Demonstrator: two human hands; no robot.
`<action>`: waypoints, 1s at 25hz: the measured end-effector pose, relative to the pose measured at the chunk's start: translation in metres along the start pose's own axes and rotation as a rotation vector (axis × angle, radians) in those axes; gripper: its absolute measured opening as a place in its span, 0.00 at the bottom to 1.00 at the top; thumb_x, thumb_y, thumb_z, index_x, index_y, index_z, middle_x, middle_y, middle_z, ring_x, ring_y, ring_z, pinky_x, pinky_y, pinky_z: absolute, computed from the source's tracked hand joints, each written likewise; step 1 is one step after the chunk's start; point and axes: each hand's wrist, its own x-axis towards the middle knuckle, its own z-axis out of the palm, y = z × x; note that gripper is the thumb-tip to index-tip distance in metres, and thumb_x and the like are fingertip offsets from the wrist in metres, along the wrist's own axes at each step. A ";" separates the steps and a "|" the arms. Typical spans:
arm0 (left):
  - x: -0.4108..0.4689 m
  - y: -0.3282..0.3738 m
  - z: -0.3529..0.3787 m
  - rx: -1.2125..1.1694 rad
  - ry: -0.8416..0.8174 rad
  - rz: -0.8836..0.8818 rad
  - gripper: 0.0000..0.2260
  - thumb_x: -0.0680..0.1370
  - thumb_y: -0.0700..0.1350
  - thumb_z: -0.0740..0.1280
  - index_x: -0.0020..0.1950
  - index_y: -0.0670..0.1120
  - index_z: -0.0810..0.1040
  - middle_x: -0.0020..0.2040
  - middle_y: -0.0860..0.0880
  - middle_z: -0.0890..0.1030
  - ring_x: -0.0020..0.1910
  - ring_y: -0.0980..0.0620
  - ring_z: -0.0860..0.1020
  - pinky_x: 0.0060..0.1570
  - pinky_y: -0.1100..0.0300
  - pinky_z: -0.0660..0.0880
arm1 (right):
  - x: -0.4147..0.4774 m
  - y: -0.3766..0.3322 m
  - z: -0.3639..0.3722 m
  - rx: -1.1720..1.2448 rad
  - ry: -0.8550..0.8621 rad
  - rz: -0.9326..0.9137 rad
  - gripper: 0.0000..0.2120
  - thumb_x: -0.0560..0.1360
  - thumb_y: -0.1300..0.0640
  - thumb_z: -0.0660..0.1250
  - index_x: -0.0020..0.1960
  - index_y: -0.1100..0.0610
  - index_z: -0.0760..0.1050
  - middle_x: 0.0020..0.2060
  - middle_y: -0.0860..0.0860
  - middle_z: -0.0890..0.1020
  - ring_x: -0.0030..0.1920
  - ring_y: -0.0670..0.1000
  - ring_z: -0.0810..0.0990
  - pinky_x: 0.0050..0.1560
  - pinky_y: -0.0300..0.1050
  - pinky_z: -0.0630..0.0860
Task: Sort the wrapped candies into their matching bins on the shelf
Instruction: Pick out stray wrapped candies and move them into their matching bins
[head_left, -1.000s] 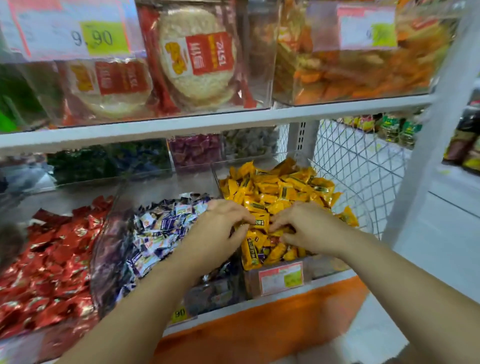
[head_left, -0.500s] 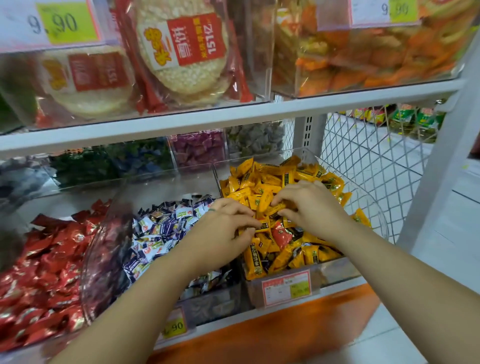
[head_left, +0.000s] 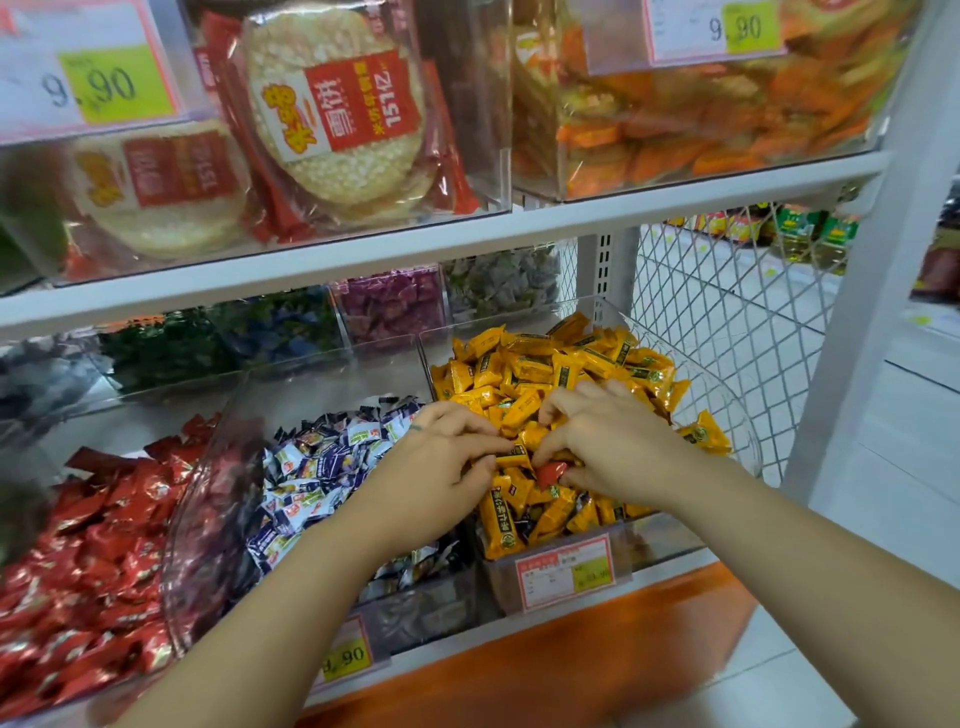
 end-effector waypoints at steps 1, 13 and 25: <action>0.000 0.000 0.000 0.005 0.003 0.006 0.14 0.80 0.48 0.58 0.64 0.55 0.75 0.59 0.60 0.71 0.62 0.62 0.58 0.60 0.68 0.54 | 0.003 -0.001 0.001 -0.005 0.009 -0.012 0.11 0.74 0.47 0.66 0.56 0.40 0.77 0.58 0.44 0.69 0.58 0.49 0.65 0.56 0.46 0.59; -0.018 0.030 -0.015 -0.315 0.233 -0.059 0.11 0.76 0.51 0.67 0.58 0.56 0.77 0.50 0.60 0.79 0.49 0.61 0.76 0.51 0.63 0.73 | -0.012 -0.028 -0.027 0.958 0.337 0.146 0.05 0.70 0.56 0.72 0.44 0.48 0.80 0.36 0.48 0.81 0.36 0.47 0.77 0.40 0.36 0.74; -0.143 -0.064 -0.077 -0.003 0.663 -0.663 0.09 0.75 0.48 0.68 0.53 0.49 0.73 0.39 0.48 0.81 0.40 0.46 0.79 0.41 0.50 0.76 | 0.022 -0.092 -0.015 0.497 0.234 0.106 0.08 0.74 0.55 0.68 0.53 0.52 0.79 0.51 0.49 0.79 0.50 0.49 0.77 0.52 0.42 0.73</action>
